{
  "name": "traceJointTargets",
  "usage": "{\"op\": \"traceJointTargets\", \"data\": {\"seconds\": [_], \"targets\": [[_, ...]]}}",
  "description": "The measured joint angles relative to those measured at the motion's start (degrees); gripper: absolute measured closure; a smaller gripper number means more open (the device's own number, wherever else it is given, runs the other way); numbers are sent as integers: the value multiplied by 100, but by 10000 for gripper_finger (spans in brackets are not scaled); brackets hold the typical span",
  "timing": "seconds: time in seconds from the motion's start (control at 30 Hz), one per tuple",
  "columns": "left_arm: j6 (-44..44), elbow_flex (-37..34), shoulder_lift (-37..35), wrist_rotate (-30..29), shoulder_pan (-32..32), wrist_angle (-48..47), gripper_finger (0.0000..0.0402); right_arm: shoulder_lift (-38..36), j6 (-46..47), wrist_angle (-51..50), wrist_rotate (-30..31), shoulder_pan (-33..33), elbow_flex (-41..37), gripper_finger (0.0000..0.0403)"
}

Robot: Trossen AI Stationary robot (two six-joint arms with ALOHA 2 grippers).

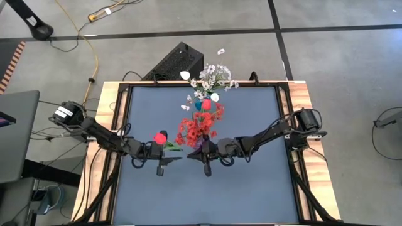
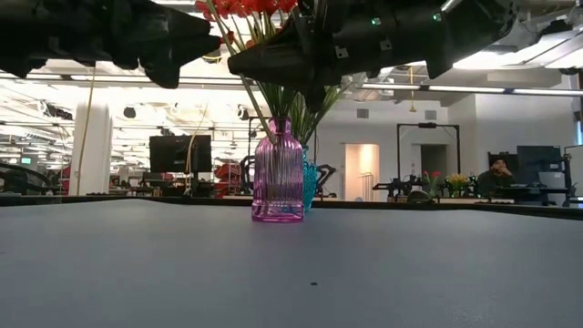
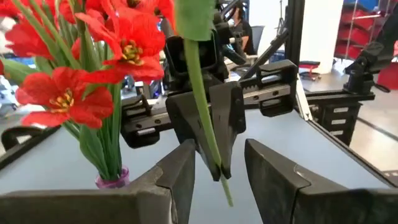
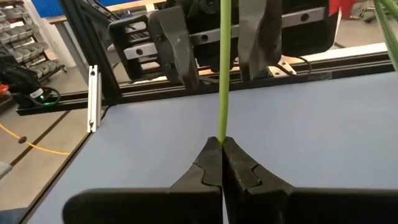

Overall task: Sort flowers into vase by color
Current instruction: Put the red tulip into the purple vase

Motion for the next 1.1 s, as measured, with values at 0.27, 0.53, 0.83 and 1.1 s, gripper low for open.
{"op": "traceJointTargets", "data": {"seconds": [0.27, 0.53, 0.83, 1.1], "targets": [[-511, 6, 0, 217, 167, 48, 271, 0, -266, 96, 4, -53, 0, 384], [-667, 305, 143, 585, 388, -5, 271, 0, -454, 63, 7, -101, 0, 383], [-576, 387, 387, 598, 489, -5, 274, 0, -579, 31, 7, -90, 0, 382], [-335, 387, 387, 597, 489, -10, 373, 0, -585, 52, 6, -119, 0, 374]]}}
